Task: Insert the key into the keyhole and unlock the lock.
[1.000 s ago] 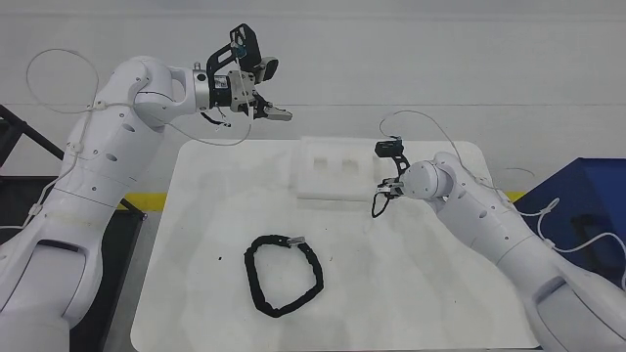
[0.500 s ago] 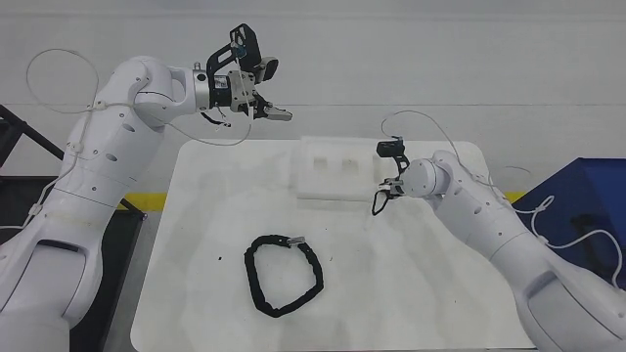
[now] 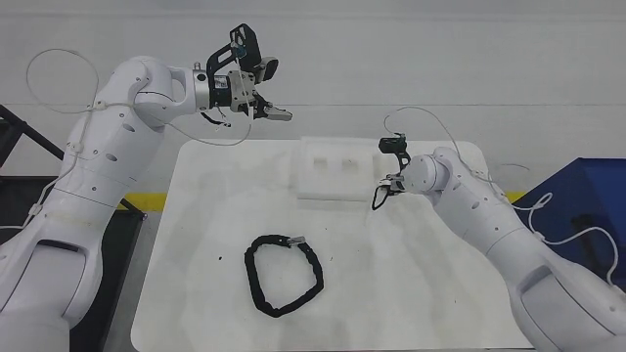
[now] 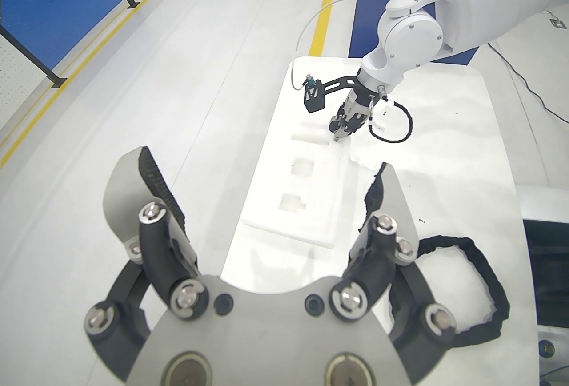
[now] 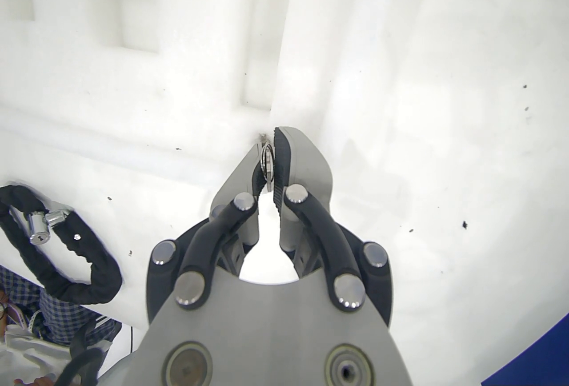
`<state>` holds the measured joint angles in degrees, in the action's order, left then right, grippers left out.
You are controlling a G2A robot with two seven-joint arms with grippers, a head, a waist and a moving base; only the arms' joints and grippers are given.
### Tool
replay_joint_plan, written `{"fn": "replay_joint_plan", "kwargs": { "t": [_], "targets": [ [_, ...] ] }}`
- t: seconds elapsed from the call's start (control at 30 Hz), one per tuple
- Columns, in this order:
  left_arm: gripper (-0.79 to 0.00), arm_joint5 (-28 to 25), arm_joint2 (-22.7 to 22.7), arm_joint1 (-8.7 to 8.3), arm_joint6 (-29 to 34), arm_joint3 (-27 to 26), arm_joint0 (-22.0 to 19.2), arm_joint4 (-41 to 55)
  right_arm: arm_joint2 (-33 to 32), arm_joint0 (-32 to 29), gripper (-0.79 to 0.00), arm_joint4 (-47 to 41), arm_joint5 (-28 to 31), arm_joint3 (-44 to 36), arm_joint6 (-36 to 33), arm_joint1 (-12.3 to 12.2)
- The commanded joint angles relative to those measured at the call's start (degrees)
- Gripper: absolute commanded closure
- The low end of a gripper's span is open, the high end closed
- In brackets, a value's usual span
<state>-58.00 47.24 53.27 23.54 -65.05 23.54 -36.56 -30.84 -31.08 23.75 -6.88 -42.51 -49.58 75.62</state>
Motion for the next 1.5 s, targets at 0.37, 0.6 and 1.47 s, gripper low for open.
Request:
{"fn": "replay_joint_plan", "kwargs": {
  "t": [0.37,0.6,1.47],
  "targets": [
    [-0.785,0.00,0.00,0.00,0.00,0.00,0.00,0.00,-2.85,0.94,0.000,2.93,0.00,-4.03,-5.37,-0.98],
    [-0.785,0.00,0.00,0.00,0.00,0.00,0.00,0.00,-7.53,-1.05,0.000,2.29,2.59,-10.71,-8.10,-3.31],
    [-0.785,0.00,0.00,0.00,0.00,0.00,0.00,0.00,-36.53,-20.97,0.000,-7.65,12.03,-52.21,-18.27,-13.15]
  ]
}}
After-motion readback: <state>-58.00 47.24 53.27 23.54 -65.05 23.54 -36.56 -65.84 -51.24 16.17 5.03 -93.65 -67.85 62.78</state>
